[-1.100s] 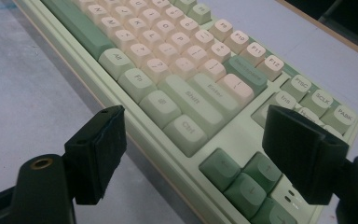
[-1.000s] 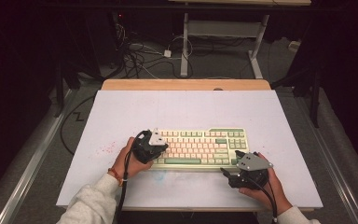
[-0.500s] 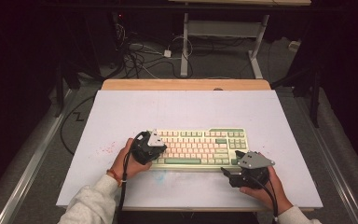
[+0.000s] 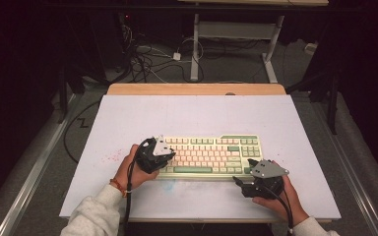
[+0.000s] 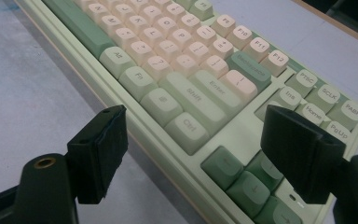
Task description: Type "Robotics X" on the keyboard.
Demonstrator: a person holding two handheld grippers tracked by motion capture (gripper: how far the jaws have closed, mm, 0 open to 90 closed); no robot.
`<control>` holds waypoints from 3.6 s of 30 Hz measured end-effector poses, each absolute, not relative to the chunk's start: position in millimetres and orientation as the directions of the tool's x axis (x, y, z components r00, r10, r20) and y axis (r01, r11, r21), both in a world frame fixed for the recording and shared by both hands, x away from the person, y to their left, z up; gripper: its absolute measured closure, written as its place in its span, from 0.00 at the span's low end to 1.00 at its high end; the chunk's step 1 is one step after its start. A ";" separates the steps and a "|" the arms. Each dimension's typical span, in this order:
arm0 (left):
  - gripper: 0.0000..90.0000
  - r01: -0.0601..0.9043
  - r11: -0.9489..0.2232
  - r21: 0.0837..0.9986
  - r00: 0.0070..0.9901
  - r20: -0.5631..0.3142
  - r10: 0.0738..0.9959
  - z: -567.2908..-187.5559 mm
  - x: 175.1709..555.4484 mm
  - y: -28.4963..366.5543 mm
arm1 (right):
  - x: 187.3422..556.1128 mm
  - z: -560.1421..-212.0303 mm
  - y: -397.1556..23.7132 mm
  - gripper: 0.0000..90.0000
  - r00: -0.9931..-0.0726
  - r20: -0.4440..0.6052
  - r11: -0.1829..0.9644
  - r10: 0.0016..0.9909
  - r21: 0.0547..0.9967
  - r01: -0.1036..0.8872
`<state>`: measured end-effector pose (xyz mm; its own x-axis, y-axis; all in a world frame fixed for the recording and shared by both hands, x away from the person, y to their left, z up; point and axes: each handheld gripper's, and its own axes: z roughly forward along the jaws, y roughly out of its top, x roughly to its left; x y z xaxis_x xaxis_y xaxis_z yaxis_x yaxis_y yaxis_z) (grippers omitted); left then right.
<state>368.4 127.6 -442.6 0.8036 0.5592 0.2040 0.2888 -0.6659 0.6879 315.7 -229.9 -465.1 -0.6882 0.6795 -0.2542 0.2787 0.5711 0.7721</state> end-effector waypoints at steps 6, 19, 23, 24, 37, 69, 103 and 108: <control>0.76 0.247 -0.651 0.718 0.801 0.227 0.553 -438.3 363.9 136.2 | 315.6 -464.4 -231.6 0.26 -0.684 -0.259 0.570 0.682 0.774 0.275; 0.46 0.224 -0.637 0.738 0.770 0.267 0.579 -437.7 355.7 144.4 | 316.6 -462.8 -234.7 0.25 -0.679 -0.257 0.562 0.688 0.780 0.274; 0.40 0.212 -0.627 0.750 0.765 0.272 0.584 -437.7 352.4 146.1 | 316.5 -462.2 -234.8 0.25 -0.679 -0.255 0.559 0.688 0.783 0.273; 0.37 0.211 -0.627 0.750 0.761 0.276 0.587 -437.9 351.9 146.5 | 316.8 -462.2 -235.0 0.25 -0.678 -0.255 0.559 0.689 0.782 0.274; 0.28 0.233 -0.571 0.787 0.753 0.226 0.619 -442.8 346.0 153.4 | 318.0 -463.0 -234.5 0.26 -0.673 -0.257 0.562 0.694 0.777 0.283; 0.97 0.256 -0.689 0.678 0.883 0.126 0.453 -456.0 349.0 94.9 | 315.5 -459.2 -235.2 0.25 -0.661 -0.272 0.561 0.699 0.781 0.273; 0.69 0.211 -0.655 0.725 0.844 0.202 0.496 -430.1 344.5 111.9 | 315.7 -457.7 -236.6 0.25 -0.658 -0.275 0.563 0.701 0.780 0.274; 0.44 0.209 -0.633 0.745 0.805 0.237 0.544 -431.1 340.4 124.3 | 316.4 -454.9 -238.8 0.26 -0.648 -0.275 0.555 0.710 0.786 0.273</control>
<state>340.4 124.3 -431.1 0.8048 0.5444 0.2365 0.2094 -0.6332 0.7451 316.4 -238.8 -454.9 -0.6483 0.7099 -0.2754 0.2733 0.5545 0.7860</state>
